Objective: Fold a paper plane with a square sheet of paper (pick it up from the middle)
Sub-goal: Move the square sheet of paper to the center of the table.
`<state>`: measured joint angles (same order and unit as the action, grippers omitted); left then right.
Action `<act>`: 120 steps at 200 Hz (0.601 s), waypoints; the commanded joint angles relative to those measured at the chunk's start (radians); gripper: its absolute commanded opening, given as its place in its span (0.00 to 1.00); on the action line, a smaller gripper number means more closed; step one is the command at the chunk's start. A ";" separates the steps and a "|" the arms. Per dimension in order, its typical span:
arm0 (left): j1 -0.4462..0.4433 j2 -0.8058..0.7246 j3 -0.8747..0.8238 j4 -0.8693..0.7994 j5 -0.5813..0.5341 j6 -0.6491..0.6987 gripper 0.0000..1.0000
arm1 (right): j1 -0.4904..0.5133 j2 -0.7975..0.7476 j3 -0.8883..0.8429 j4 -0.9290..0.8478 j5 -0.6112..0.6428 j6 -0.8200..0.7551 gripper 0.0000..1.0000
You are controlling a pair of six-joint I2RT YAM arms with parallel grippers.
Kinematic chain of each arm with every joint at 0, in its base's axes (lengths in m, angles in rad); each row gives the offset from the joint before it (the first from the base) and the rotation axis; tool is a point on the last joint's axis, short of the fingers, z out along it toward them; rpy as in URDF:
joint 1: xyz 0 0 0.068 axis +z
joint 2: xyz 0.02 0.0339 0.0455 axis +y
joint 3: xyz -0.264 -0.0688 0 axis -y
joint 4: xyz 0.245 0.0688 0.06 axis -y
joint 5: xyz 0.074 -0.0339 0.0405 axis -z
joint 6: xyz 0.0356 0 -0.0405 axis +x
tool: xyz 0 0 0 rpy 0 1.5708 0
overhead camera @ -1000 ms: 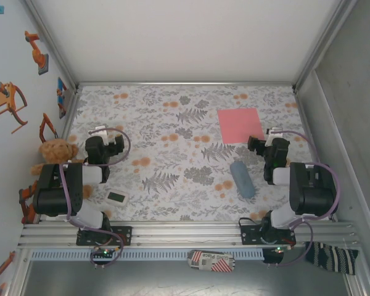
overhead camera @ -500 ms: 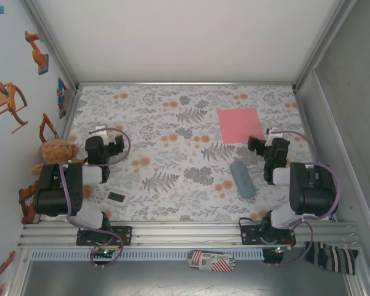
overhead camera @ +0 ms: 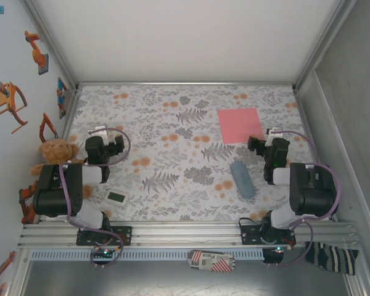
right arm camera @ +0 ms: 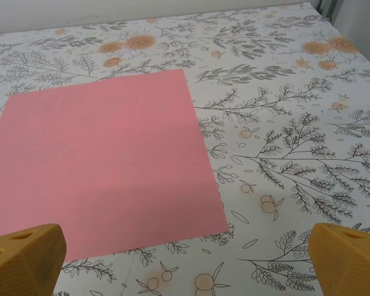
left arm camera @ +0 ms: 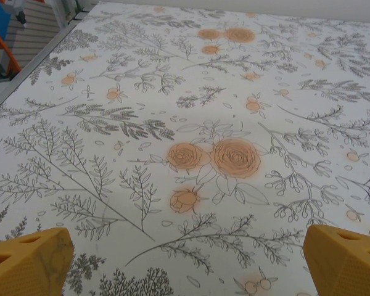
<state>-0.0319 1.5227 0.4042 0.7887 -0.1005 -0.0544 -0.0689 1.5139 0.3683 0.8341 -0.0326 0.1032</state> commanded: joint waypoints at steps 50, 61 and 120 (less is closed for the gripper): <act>-0.020 -0.266 0.257 -0.561 -0.057 -0.117 0.96 | -0.002 -0.278 0.254 -0.597 0.207 0.176 0.99; -0.022 -0.290 0.294 -0.624 -0.027 -0.178 0.96 | -0.003 -0.247 0.384 -0.784 0.215 0.258 0.99; -0.035 -0.242 0.456 -0.796 0.250 -0.506 0.96 | -0.002 0.085 0.833 -1.156 -0.063 0.468 1.00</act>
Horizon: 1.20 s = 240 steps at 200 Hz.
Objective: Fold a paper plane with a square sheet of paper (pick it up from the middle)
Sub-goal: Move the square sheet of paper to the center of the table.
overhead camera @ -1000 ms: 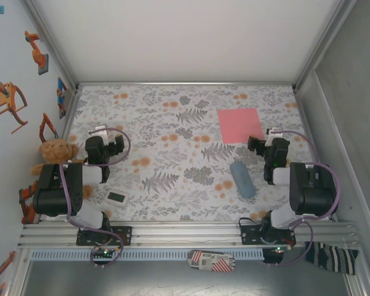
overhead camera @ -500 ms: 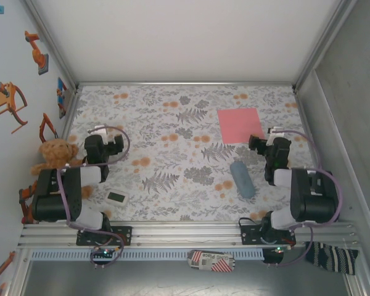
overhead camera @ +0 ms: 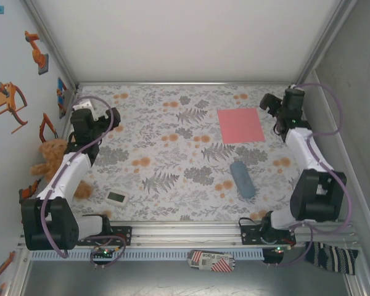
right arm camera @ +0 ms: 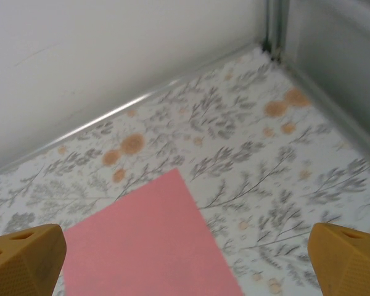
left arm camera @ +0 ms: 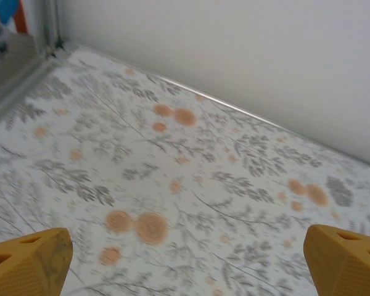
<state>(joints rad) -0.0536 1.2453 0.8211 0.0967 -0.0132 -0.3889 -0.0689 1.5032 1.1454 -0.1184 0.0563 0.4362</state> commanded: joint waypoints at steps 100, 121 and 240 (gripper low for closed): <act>-0.110 0.310 0.176 -0.009 0.516 -0.396 0.96 | -0.002 0.483 0.324 -0.221 -0.490 0.246 0.96; -0.133 0.354 0.196 -0.010 0.521 -0.411 0.96 | -0.002 0.538 0.367 -0.246 -0.495 0.239 0.95; -0.175 0.460 0.222 0.022 0.545 -0.447 0.96 | 0.036 0.683 0.432 -0.378 -0.456 0.226 0.93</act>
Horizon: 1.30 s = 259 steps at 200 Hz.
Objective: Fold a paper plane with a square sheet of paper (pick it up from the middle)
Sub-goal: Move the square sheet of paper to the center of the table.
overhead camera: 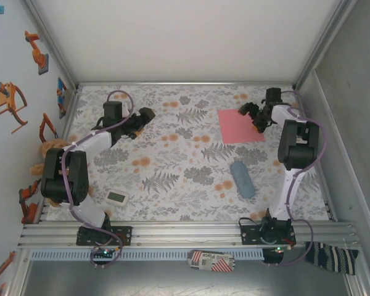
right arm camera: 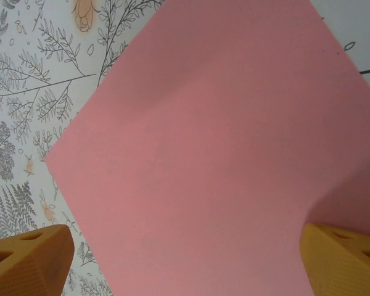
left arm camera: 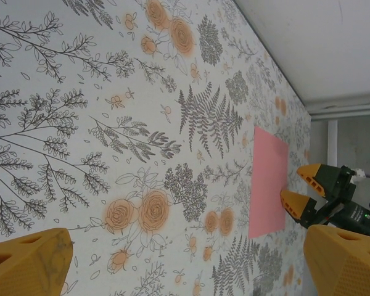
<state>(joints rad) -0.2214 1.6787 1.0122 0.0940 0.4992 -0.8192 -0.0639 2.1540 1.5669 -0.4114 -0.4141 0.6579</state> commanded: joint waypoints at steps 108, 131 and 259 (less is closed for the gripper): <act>-0.032 0.116 0.049 -0.006 0.001 -0.067 0.97 | 0.366 -0.145 -0.234 -0.036 0.109 0.390 0.90; -0.040 0.095 0.023 -0.039 -0.030 -0.073 0.97 | 0.447 -0.205 -0.314 0.024 0.115 0.574 0.89; -0.204 0.079 0.055 -0.272 -0.057 0.010 0.95 | 0.463 -0.168 -0.142 -0.184 0.089 0.026 0.68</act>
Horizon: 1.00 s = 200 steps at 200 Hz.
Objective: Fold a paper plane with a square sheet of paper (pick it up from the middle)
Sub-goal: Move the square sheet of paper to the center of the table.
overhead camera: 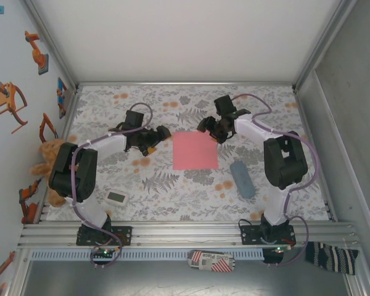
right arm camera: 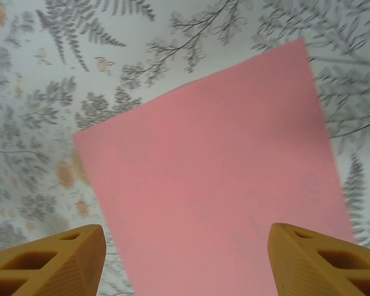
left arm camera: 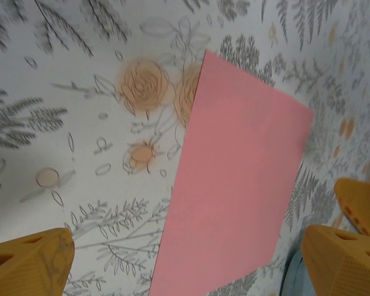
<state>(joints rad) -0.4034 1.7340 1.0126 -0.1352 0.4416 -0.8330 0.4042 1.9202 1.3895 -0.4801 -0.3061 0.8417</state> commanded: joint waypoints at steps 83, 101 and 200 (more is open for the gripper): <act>-0.039 0.091 0.118 -0.056 0.001 -0.008 0.97 | -0.004 0.150 0.049 -0.111 -0.099 -0.092 0.68; -0.040 0.097 0.121 -0.070 -0.009 -0.004 0.97 | 0.005 0.143 0.008 -0.078 -0.108 -0.025 0.68; -0.043 0.146 0.203 -0.116 0.027 0.045 0.88 | 0.009 0.011 -0.051 0.037 -0.096 -0.034 0.62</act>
<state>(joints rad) -0.4397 1.8446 1.1641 -0.2272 0.4339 -0.8234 0.4324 2.0068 1.3361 -0.4046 -0.4625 0.8818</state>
